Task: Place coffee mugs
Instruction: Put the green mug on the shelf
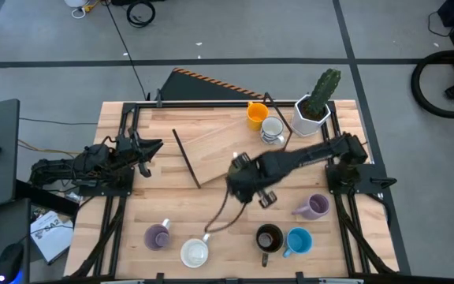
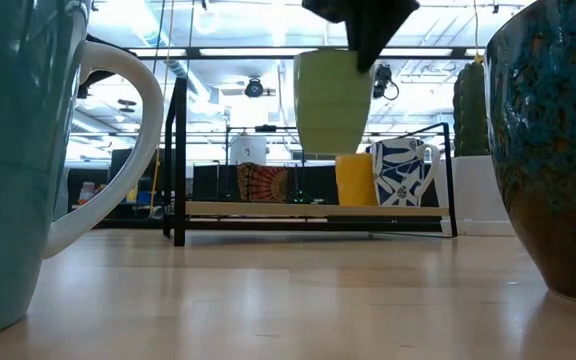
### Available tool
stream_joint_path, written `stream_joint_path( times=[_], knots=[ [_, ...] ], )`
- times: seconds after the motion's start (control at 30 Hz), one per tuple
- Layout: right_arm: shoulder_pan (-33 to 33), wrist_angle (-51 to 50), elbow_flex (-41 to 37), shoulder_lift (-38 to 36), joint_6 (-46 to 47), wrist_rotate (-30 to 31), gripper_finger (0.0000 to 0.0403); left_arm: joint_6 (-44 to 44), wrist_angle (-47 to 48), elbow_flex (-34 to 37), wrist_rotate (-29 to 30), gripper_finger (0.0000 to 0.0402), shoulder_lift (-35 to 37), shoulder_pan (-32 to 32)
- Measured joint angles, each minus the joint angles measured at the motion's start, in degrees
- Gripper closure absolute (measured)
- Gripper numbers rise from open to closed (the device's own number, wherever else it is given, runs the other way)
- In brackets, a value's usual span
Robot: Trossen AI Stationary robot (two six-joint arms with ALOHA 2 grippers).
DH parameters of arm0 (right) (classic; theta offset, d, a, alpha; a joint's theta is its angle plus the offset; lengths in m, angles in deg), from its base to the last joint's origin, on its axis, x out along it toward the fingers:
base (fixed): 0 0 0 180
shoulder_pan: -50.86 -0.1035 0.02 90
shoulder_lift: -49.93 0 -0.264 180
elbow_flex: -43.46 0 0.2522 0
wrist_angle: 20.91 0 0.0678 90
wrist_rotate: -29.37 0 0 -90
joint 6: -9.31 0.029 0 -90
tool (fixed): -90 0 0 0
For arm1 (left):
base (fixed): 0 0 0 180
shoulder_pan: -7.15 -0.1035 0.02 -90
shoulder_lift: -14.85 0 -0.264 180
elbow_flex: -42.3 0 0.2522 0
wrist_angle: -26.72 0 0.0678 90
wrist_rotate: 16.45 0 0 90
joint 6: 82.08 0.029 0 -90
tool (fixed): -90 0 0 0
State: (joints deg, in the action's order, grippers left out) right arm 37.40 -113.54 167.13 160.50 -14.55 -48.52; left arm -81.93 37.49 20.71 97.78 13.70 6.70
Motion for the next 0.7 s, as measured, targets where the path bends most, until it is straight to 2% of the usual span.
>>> stream_joint_path(
  times=[0.17, 0.3, 0.43, 0.57, 0.7],
  knots=[
    [7.2, -0.3, 0.0, -0.2, -14.6, -4.3, 0.0382, 0.6, -0.2, 0.0, 0.5, 0.0333, 0.0, 0.0],
    [12.6, 0.2, 0.0, 0.0, -27.0, -4.7, 0.0382, 0.6, -0.1, 0.0, 0.5, 0.0333, 0.0, 0.0],
    [18.2, 3.0, -0.1, 0.0, -31.4, -5.0, 0.0382, 0.5, 0.0, 0.0, 0.5, 0.0333, 0.0, 0.0],
    [23.6, 4.8, -0.8, 0.0, -35.7, -9.6, 0.0382, 0.5, 0.2, 0.0, 0.5, 0.0333, 0.0, 0.0],
    [26.8, 6.9, -2.3, 0.1, -37.8, -10.3, 0.0382, 0.5, 0.2, 0.0, 0.5, 0.0333, 0.0, 0.0]
  ],
)
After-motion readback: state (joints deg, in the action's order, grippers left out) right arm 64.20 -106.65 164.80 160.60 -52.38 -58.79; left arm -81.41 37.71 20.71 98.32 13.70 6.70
